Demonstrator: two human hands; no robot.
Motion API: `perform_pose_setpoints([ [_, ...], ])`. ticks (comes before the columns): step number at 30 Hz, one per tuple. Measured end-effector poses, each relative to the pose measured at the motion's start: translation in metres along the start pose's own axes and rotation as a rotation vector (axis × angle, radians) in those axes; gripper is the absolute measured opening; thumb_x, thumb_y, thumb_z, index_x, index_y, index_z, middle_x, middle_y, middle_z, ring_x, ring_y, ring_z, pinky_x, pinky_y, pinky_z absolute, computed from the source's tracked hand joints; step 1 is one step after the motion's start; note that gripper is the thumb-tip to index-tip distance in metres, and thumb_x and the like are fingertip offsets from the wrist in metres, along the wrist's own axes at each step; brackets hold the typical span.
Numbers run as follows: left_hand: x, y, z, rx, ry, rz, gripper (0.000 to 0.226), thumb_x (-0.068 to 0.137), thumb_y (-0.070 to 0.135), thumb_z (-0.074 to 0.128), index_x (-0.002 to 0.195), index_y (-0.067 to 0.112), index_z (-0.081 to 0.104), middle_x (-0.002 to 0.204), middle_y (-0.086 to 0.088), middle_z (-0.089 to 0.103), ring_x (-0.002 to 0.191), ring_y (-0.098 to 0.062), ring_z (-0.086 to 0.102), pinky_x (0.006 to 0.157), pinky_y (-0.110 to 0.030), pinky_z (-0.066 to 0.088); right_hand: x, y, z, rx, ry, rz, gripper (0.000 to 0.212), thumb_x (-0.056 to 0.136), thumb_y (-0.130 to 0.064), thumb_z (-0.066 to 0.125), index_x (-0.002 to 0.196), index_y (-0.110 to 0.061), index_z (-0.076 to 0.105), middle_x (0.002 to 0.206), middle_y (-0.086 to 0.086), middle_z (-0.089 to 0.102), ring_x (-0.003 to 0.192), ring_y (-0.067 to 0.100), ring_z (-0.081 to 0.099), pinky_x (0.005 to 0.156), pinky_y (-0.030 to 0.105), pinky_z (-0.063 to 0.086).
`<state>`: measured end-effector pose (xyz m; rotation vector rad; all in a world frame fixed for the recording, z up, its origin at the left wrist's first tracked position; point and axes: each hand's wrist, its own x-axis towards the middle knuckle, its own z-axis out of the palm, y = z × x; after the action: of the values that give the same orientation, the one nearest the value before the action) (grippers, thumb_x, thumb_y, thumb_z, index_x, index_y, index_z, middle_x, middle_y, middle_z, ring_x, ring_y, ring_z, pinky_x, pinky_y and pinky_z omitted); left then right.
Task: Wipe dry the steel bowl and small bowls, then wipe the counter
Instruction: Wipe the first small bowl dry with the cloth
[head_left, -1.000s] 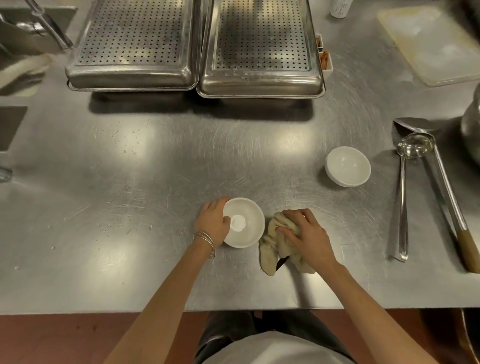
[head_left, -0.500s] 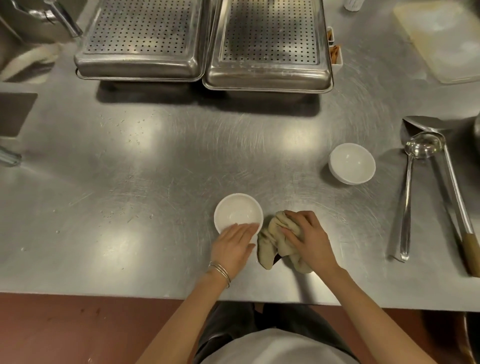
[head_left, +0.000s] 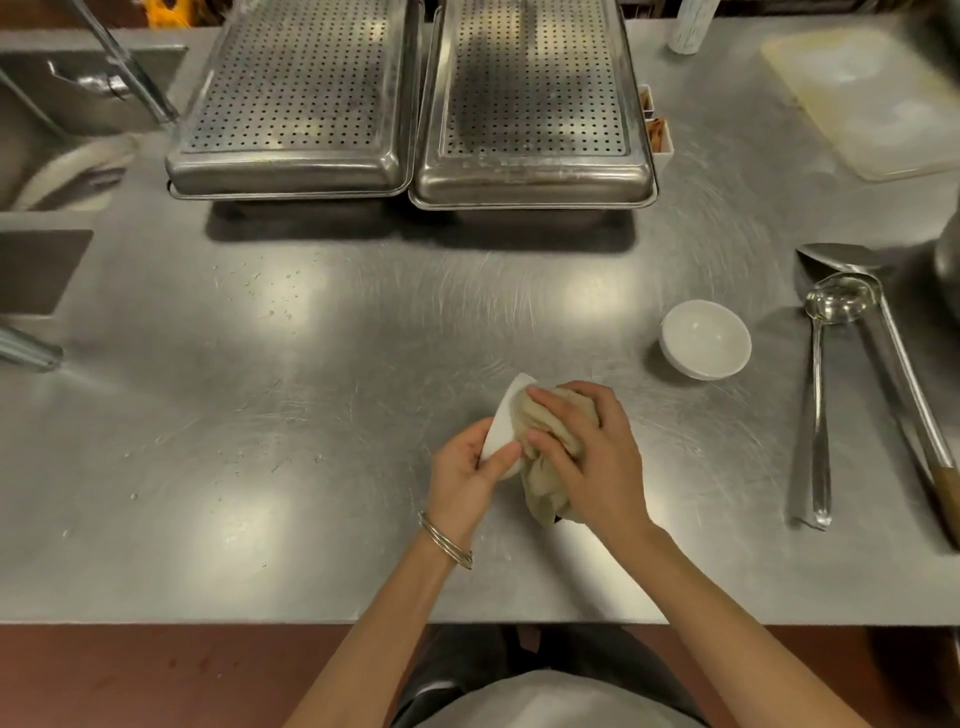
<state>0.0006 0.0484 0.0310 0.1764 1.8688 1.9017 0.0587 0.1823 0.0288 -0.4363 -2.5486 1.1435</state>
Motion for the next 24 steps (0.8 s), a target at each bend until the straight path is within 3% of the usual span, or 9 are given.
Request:
perform_pose_setpoints([
  [3, -0.01, 0.001, -0.006, -0.094, -0.03, -0.067, 0.022, 0.08, 0.006, 0.066, 0.102, 0.01, 0.066, 0.088, 0.005, 0.071, 0.083, -0.007, 0.065, 0.068, -0.018, 0.051, 0.021, 0.004, 0.004, -0.062, 0.059, 0.095, 0.038, 0.086, -0.055, 0.045, 0.114, -0.034, 0.061, 0.114, -0.008, 0.05, 0.105, 0.011, 0.049, 0.073, 0.026, 0.041],
  [6, -0.014, 0.001, -0.012, -0.119, -0.046, -0.114, 0.028, 0.081, 0.003, 0.064, 0.109, 0.009, 0.064, 0.095, 0.001, 0.07, 0.085, -0.005, 0.065, 0.068, -0.018, 0.05, 0.032, 0.01, -0.001, -0.014, 0.066, 0.154, 0.034, 0.089, -0.045, 0.052, 0.111, -0.023, 0.066, 0.108, -0.006, 0.052, 0.097, 0.014, 0.056, 0.076, 0.025, 0.043],
  [10, -0.005, 0.011, -0.017, -0.148, -0.113, -0.1, 0.022, 0.081, 0.002, 0.063, 0.101, 0.012, 0.065, 0.085, 0.009, 0.072, 0.082, -0.004, 0.065, 0.068, -0.017, 0.05, 0.02, -0.011, 0.002, 0.013, 0.119, 0.032, 0.036, 0.087, -0.046, 0.049, 0.114, -0.026, 0.064, 0.108, -0.012, 0.045, 0.096, 0.005, 0.05, 0.081, 0.014, 0.041],
  [14, 0.001, 0.016, -0.028, -0.234, -0.114, -0.084, 0.024, 0.073, 0.012, 0.062, 0.097, 0.015, 0.068, 0.088, 0.005, 0.073, 0.084, -0.009, 0.066, 0.071, -0.021, 0.052, 0.024, -0.013, 0.009, 0.1, 0.18, 0.101, 0.03, 0.089, -0.035, 0.053, 0.113, -0.022, 0.065, 0.104, -0.01, 0.048, 0.091, 0.002, 0.051, 0.079, 0.002, 0.036],
  [17, 0.005, 0.014, -0.038, -0.418, -0.069, -0.154, 0.028, 0.076, 0.013, 0.062, 0.104, 0.013, 0.064, 0.098, 0.0, 0.072, 0.094, -0.014, 0.065, 0.075, -0.025, 0.054, 0.022, 0.001, 0.013, 0.108, 0.087, 0.203, 0.025, 0.089, -0.032, 0.055, 0.11, -0.025, 0.066, 0.1, -0.009, 0.052, 0.087, 0.003, 0.054, 0.078, 0.001, 0.036],
  [21, 0.015, 0.019, -0.045, -0.521, -0.03, -0.182, 0.033, 0.079, 0.018, 0.053, 0.111, 0.013, 0.06, 0.103, 0.002, 0.071, 0.1, -0.014, 0.063, 0.083, -0.026, 0.053, 0.024, -0.004, 0.003, 0.14, 0.117, 0.259, 0.018, 0.09, -0.025, 0.059, 0.106, -0.029, 0.066, 0.103, -0.007, 0.054, 0.092, 0.003, 0.053, 0.087, 0.018, 0.041],
  [24, 0.018, 0.024, -0.037, -0.473, -0.023, -0.171, 0.035, 0.078, 0.021, 0.055, 0.111, 0.011, 0.062, 0.107, -0.006, 0.068, 0.1, -0.019, 0.062, 0.078, -0.026, 0.055, 0.035, -0.035, 0.002, 0.206, 0.227, 0.135, 0.02, 0.088, -0.026, 0.062, 0.107, -0.027, 0.066, 0.106, -0.006, 0.052, 0.095, -0.001, 0.052, 0.083, 0.007, 0.038],
])
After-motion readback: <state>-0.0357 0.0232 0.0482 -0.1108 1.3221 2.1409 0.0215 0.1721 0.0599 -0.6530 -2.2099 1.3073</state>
